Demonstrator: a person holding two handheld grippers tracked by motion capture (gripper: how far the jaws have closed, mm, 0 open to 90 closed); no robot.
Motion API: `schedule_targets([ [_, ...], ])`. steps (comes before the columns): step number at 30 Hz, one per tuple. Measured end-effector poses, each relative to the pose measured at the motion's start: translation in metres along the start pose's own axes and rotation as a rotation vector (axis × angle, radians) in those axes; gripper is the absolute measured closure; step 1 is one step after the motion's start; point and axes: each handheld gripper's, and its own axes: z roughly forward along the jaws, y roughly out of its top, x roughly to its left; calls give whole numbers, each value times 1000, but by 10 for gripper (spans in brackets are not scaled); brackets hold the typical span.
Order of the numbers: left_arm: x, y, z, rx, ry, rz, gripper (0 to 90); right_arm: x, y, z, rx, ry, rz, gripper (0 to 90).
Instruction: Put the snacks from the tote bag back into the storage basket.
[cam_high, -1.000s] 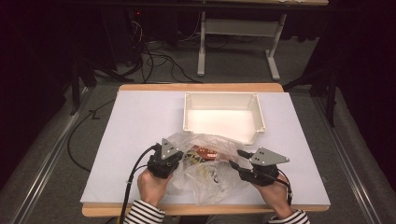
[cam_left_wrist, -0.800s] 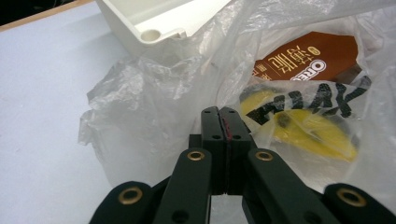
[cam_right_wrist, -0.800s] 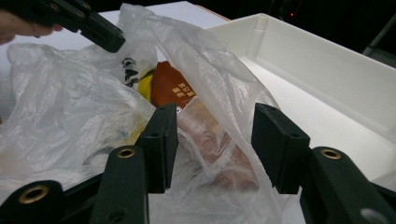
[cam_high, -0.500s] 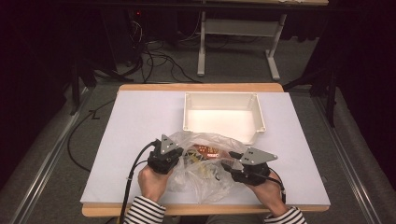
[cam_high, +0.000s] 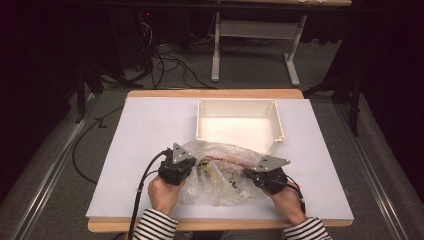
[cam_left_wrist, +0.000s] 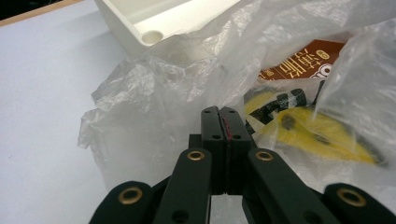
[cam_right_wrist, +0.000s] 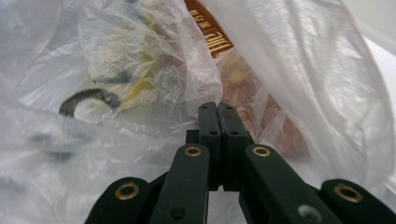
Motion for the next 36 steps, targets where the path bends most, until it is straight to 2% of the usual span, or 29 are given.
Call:
schedule_targets([
  [5,9,0,-4,-20,15,-38,900,-14,-11,-13,-28,-28,56,900],
  [6,11,0,-4,-21,19,-39,900,-22,-18,-17,-33,-33,89,900],
  [7,13,0,-3,-21,19,-47,900,-22,-18,-17,-33,-33,89,900],
  [9,17,0,1,-17,12,-58,900,-33,-26,-20,-39,-39,131,900],
  [13,16,-1,8,-8,22,-51,900,-37,-30,-20,-44,-42,159,900],
  [15,17,-2,12,-6,17,-66,900,-38,-32,-18,-42,-43,162,900],
  [16,18,-4,16,4,18,-67,900,-39,-33,-15,-41,-39,179,900],
  [18,19,-4,18,6,23,-66,900,-40,-33,-14,-41,-40,182,900],
  [22,21,-3,25,0,30,-85,896,-44,-32,-7,-43,-60,213,900],
  [25,24,-4,31,17,27,-99,893,-45,-32,-4,-37,-60,217,900],
  [32,27,-10,43,77,-14,-123,895,-46,-31,8,-32,-38,256,900],
  [36,26,-12,43,94,-45,-113,900,-47,-31,10,-40,-27,271,900],
])
